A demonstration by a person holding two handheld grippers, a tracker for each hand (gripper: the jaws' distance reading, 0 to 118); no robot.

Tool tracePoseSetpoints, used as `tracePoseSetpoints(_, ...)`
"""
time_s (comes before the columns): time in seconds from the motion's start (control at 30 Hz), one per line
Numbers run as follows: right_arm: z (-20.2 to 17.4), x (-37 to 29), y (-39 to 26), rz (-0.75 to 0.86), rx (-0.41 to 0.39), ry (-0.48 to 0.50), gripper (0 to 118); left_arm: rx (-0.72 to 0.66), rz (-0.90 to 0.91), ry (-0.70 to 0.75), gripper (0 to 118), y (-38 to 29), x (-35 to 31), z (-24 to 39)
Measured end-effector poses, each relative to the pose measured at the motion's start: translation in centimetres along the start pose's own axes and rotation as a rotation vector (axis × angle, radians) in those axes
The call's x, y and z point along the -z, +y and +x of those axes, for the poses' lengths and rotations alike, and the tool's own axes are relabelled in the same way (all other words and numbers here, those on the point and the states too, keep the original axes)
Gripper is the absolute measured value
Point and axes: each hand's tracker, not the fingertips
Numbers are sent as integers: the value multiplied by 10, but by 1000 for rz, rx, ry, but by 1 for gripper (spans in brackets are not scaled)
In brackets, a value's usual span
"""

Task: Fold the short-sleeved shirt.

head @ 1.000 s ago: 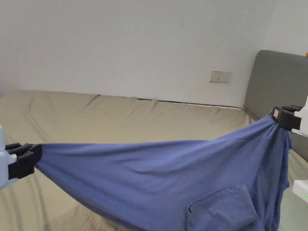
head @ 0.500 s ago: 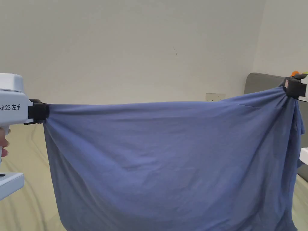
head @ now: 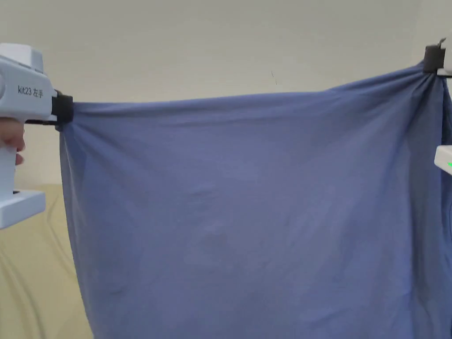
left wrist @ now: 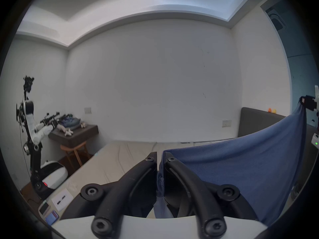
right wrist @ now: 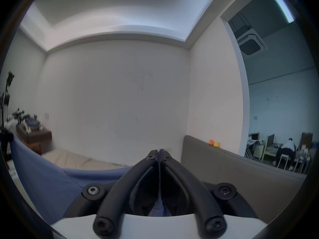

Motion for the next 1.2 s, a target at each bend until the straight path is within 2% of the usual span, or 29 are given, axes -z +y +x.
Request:
tracePoseSetpoints(0.03, -2, 8, 10, 22, 78, 3, 1, 13, 28, 14, 2, 12, 9, 0)
tracePoseSetpoints(0.07, -5, 17, 19, 48, 96, 6, 1, 9, 44, 27, 2, 21, 13, 0)
tracePoseSetpoints(0.17, -18, 41, 44, 96, 31, 6, 1, 32, 59, 74, 2, 44, 36, -5)
tracePoseSetpoints(0.37, -47, 70, 60, 155, -33, -13, 1, 17, 136, 136, 2, 60, 64, -5)
tracePoseSetpoints(0.5, -59, 88, 47, 172, -34, -24, 1, 36, 159, 176, 2, 53, 103, -5)
tracePoseSetpoints(0.53, -61, 91, 38, 175, -27, -18, 1, 45, 182, 192, 2, 44, 106, 1)
tracePoseSetpoints(0.57, -63, 94, 27, 174, -6, -4, 1, 109, 307, 251, 2, 32, 105, 10)
tracePoseSetpoints(0.6, -65, 98, 16, 151, 21, 8, 1, 120, 352, 254, 2, 19, 95, 31)
tracePoseSetpoints(0.67, -72, 107, -11, 97, -13, -13, 1, 54, 257, 231, 2, 4, 110, 39)
tracePoseSetpoints(0.73, -76, 111, -39, 74, -10, 3, 1, 6, 179, 186, 2, -15, 132, 39)
tracePoseSetpoints(0.8, -70, 153, -66, 31, -5, 6, 1, 34, 158, 191, 2, -42, 147, 43)
tracePoseSetpoints(0.87, -71, 158, -106, -43, 35, 34, 1, 52, 91, 160, 2, -75, 161, 33)
tracePoseSetpoints(0.9, -72, 157, -120, -31, 11, 34, 1, 33, 77, 147, 2, -90, 165, 30)
tracePoseSetpoints(0.97, -73, 154, -162, -106, 25, 76, 1, -10, -33, 122, 2, -127, 173, 28)
tracePoseSetpoints(1.0, -71, 150, -176, -79, 13, 70, 1, 1, -49, 120, 2, -143, 175, 25)
tracePoseSetpoints(1.03, -73, 137, -200, -140, 51, 92, 1, -3, -78, 109, 2, -160, 177, 23)
tracePoseSetpoints(1.07, -74, 130, -217, -126, 22, 91, 1, -19, -103, 97, 2, -176, 176, 21)
tracePoseSetpoints(1.13, -73, 122, -254, -225, 29, 109, 1, 18, -120, 76, 2, -203, 172, 21)
tracePoseSetpoints(1.17, -75, 108, -266, -194, -6, 113, 1, 39, -140, 62, 2, -219, 168, 22)
tracePoseSetpoints(1.2, -75, 99, -282, -264, 32, 129, 1, 55, -146, 55, 2, -231, 163, 23)
